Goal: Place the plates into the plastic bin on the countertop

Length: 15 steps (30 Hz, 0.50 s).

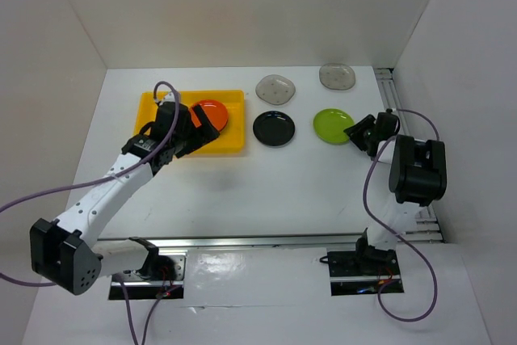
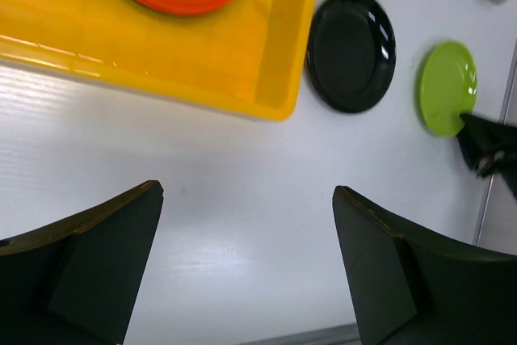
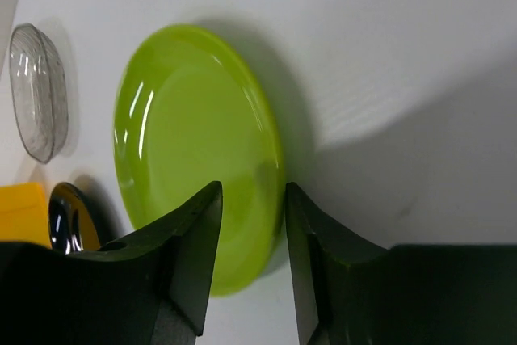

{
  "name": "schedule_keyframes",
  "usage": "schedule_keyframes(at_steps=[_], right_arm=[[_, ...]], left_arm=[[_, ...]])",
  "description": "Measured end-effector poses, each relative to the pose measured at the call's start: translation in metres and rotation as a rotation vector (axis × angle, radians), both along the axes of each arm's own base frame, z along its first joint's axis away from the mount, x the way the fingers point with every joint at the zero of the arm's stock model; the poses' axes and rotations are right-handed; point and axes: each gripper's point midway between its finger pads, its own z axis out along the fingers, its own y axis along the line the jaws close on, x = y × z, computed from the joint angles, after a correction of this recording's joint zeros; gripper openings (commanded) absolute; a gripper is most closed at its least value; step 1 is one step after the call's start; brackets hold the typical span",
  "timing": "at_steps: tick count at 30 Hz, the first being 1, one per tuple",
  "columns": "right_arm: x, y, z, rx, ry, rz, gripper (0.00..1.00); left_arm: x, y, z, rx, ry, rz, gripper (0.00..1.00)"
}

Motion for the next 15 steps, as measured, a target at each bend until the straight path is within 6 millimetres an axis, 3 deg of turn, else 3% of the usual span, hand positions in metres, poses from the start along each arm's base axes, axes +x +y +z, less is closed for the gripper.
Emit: schedule_keyframes(at_steps=[2,5,6,7,12,15], right_arm=[[0.013,0.000,-0.001,0.018,-0.010,0.002,0.40],[0.020,-0.002,-0.005,0.025,-0.006,0.000,0.19],[0.021,-0.002,-0.007,0.031,-0.002,0.000,0.05],[0.021,-0.003,-0.009,0.039,0.003,-0.002,0.00],[0.015,0.000,-0.006,0.059,0.016,-0.015,0.00],[-0.012,0.008,0.004,0.025,0.062,-0.044,0.00]], left_arm=[[-0.009,-0.010,-0.007,0.005,0.016,-0.043,1.00],[-0.017,-0.018,-0.018,0.019,0.038,-0.085,1.00],[-0.019,-0.019,-0.022,0.020,0.045,-0.093,1.00],[-0.021,-0.021,-0.025,0.021,0.050,-0.101,1.00],[-0.026,-0.040,-0.032,-0.002,0.034,-0.185,1.00],[-0.028,-0.067,-0.028,-0.038,-0.012,-0.266,1.00]])
